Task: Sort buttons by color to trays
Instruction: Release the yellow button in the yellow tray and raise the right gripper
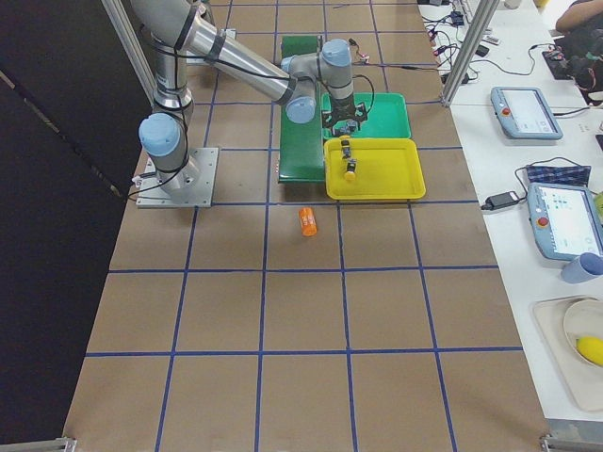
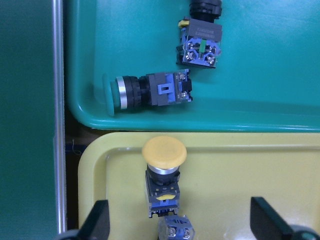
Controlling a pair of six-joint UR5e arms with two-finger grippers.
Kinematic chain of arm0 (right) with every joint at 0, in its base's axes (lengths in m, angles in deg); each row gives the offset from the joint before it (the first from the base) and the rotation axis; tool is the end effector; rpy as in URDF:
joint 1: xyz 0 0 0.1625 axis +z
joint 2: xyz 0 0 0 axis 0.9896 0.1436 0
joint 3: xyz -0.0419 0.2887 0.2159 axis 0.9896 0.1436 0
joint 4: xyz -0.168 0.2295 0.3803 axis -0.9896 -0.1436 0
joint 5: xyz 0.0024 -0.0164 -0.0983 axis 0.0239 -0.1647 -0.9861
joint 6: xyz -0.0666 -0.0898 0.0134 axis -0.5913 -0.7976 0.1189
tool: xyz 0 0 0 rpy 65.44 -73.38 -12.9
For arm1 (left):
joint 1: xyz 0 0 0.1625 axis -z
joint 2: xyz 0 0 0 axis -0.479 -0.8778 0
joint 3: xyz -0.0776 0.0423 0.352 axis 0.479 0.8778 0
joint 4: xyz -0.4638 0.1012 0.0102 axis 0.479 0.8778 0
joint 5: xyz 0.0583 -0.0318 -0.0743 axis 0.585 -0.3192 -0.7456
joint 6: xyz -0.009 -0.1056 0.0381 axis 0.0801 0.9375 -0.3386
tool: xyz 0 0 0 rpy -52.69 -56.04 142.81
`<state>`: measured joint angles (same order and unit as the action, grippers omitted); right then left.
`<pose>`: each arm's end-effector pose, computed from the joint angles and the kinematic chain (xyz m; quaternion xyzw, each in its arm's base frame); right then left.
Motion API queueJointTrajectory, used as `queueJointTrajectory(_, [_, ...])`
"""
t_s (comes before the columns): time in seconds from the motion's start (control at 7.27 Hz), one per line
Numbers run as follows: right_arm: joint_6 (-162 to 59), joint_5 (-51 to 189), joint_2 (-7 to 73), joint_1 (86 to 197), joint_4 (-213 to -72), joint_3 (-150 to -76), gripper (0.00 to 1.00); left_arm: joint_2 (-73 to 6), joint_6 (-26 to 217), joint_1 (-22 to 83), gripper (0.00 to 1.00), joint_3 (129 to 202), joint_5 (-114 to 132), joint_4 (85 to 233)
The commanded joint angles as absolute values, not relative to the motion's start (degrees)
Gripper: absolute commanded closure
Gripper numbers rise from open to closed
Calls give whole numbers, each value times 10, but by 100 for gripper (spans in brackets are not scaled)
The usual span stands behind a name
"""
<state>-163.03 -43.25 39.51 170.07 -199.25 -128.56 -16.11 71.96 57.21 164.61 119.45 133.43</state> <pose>0.1183 -0.5945 0.1775 0.7245 -0.6829 0.0691 0.0624 -0.0942 -0.5715 0.3927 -0.0386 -0.9990 -0.0195 0.0117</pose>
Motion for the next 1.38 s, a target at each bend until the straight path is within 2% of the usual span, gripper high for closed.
queueJointTrajectory(0.0, [-1629,-429,415,1717,-1849,-1210,0,-161,720,572,0,1645,1194,1334])
queueJointTrajectory(0.28, [-1626,-439,450,1727,-1697,-1137,0,-160,720,572,0,1646,1195,1334])
queueJointTrajectory(0.55, [-1626,-440,524,1727,-1587,-1098,0,-160,720,572,0,1646,1195,1334])
queueJointTrajectory(0.83, [-1633,-441,549,1720,-1531,-1097,0,-159,720,572,0,1647,1195,1334])
queueJointTrajectory(1.24, [-1627,-456,605,1722,-1523,-1104,0,-160,720,572,0,1646,1195,1334])
